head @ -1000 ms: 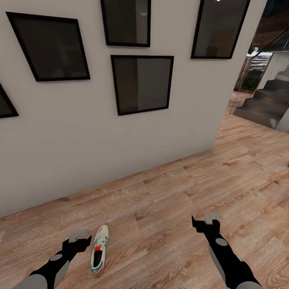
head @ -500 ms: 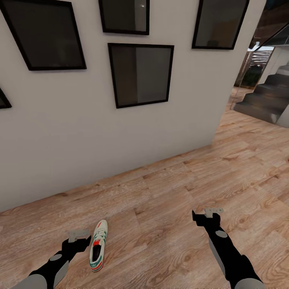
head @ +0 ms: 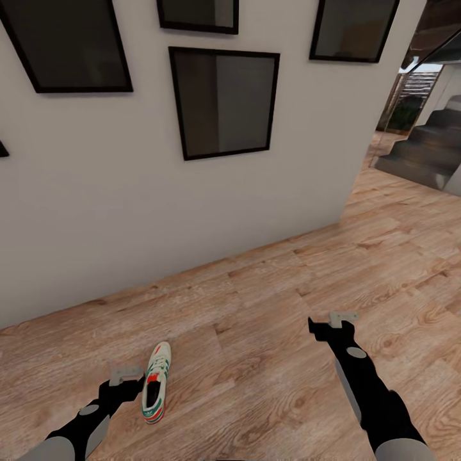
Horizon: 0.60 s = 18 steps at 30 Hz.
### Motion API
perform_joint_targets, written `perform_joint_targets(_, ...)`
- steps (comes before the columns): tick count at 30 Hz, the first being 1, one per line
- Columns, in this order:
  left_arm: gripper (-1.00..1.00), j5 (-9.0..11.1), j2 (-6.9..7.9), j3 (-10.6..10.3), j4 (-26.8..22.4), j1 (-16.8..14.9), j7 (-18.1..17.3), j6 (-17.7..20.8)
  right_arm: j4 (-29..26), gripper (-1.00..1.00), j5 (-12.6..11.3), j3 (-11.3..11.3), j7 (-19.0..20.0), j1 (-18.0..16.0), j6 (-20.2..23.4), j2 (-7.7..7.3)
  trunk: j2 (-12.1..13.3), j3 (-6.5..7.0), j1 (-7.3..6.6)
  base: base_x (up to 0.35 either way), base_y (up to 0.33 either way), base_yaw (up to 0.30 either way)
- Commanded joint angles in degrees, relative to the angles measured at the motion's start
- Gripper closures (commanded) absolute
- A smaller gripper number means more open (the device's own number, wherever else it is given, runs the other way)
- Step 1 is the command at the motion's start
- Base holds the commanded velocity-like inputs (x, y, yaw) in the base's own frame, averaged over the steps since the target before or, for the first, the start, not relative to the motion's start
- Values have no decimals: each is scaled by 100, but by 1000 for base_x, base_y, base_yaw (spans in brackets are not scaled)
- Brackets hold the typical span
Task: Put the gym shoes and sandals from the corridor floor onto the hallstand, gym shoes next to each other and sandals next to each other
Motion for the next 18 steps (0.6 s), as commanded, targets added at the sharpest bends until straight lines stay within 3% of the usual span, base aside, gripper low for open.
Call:
perform_joint_targets(1, -100, -36, -4, 51, 5, -3, -31, -19, -15, -100, 58, 3, -7, -2, 41, -7, -44, -32, 21, 0, 0, 0)
perform_joint_targets(8, -100, -33, -14, 63, 5, -2, -27, -24, -24, -100, 66, 3, -5, -2, 46, -25, -324, -221, 175, 0, 0, -50)
perform_joint_targets(18, -100, -33, -15, 64, 5, 4, -23, -40, -25, -100, 64, 4, -7, -2, 46, -24, -725, -472, 395, 0, 0, -170)
